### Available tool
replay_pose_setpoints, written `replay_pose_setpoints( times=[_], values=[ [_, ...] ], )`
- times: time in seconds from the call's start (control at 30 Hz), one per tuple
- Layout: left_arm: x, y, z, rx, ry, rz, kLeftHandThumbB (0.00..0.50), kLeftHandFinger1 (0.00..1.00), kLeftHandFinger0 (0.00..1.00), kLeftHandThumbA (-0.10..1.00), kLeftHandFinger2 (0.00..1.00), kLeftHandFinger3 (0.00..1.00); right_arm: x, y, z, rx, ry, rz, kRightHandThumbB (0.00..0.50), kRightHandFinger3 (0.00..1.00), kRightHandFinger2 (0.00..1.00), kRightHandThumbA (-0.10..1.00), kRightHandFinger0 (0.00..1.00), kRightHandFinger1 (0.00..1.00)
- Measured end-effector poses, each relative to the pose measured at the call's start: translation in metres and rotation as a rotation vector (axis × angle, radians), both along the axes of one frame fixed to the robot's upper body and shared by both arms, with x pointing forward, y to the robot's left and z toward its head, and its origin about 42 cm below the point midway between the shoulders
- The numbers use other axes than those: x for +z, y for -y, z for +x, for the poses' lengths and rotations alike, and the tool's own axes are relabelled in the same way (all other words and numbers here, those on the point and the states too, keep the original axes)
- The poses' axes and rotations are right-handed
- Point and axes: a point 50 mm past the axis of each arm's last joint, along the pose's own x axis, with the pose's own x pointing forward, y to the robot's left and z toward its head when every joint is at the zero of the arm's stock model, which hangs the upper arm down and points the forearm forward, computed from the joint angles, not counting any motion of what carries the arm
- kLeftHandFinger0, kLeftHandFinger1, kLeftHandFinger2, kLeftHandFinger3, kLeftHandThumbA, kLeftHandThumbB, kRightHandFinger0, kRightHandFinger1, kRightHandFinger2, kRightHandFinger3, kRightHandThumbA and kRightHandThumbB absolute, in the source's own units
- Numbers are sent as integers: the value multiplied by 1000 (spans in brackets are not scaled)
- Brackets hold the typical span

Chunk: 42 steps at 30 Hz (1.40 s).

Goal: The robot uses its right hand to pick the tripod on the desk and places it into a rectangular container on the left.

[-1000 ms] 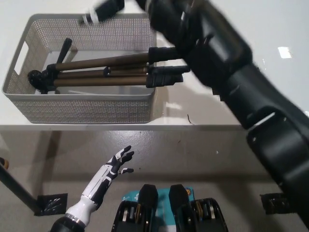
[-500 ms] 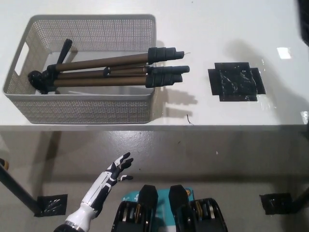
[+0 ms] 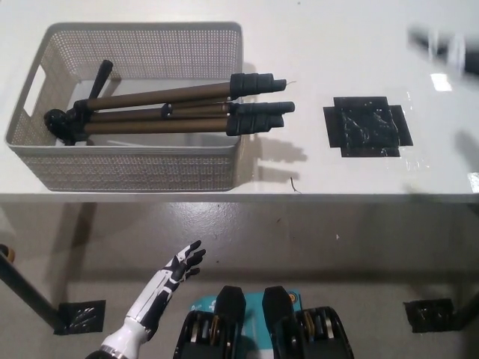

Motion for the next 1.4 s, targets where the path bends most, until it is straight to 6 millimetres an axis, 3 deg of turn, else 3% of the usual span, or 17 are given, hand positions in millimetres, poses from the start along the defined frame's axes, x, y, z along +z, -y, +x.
replay_pose_setpoints(
  times=[0.07,0.2,0.3,0.37,0.43,0.53,0.63,0.73,0.8,0.83,0.97,1.03,1.1,1.2,1.33,1.4],
  values=[
    [0,0,0,-1,0,-2,500,1000,1000,1000,1000,1000,-39,1,-22,1,-81,44,332,1000,1000,1000,1000,1000],
    [1,-4,0,-2,2,-9,500,1000,1000,1000,1000,1000,-111,2,-64,8,-250,159,261,1000,1000,1000,1000,1000],
    [1,-4,0,-6,4,-16,500,1000,1000,1000,1000,1000,-144,0,-80,24,-328,209,248,1000,1000,1000,1000,1000],
    [2,-4,0,-9,6,-23,500,1000,1000,1000,1000,1000,-157,-2,-83,46,-354,225,231,1000,1000,1000,1000,1000],
    [2,-4,0,-11,8,-28,500,1000,1000,1000,1000,1000,-171,-6,-85,70,-386,234,247,1000,1000,1000,1000,1000],
    [3,-4,0,-15,13,-35,500,1000,1000,1000,1000,1000,-191,-14,-85,103,-431,247,312,1000,1000,1000,1000,1000],
    [3,-4,0,-15,17,-38,500,1000,1000,1000,1000,1000,-213,-29,-84,141,-496,267,249,1000,1000,1000,1000,1000],
    [4,-4,0,-17,19,-43,500,1000,1000,1000,1000,1000,-235,-44,-83,189,-569,272,244,1000,1000,1000,1000,1000],
    [4,-4,0,-18,19,-45,500,1000,1000,1000,1000,1000,-246,-52,-82,221,-614,270,204,1000,1000,1000,1000,1000],
    [4,-4,0,-18,19,-46,500,1000,1000,1000,1000,1000,-250,-56,-82,236,-630,272,183,1000,1000,1000,1000,1000],
    [5,-3,2,-21,22,-47,500,1000,1000,1000,1000,1000,-268,-68,-81,283,-705,278,186,1000,1000,1000,1000,1000],
    [6,-3,3,-22,25,-47,500,1000,1000,1000,1000,1000,-274,-71,-80,293,-731,277,230,1000,1000,1000,1000,1000],
    [8,-3,5,-23,29,-47,500,1000,1000,1000,1000,1000,-281,-78,-76,310,-759,269,241,1000,1000,1000,1000,1000],
    [10,-2,7,-25,35,-47,500,1000,1000,1000,1000,1000,-290,-89,-72,335,-797,252,203,1000,1000,1000,1000,1000],
    [12,-1,10,-27,43,-48,500,1000,1000,1000,1000,1000,-296,-99,-74,355,-818,239,207,1000,1000,1000,1000,1000],
    [13,-1,11,-28,46,-48,500,1000,1000,1000,1000,1000,-298,-100,-74,355,-822,235,232,1000,1000,1000,1000,1000]
  ],
)
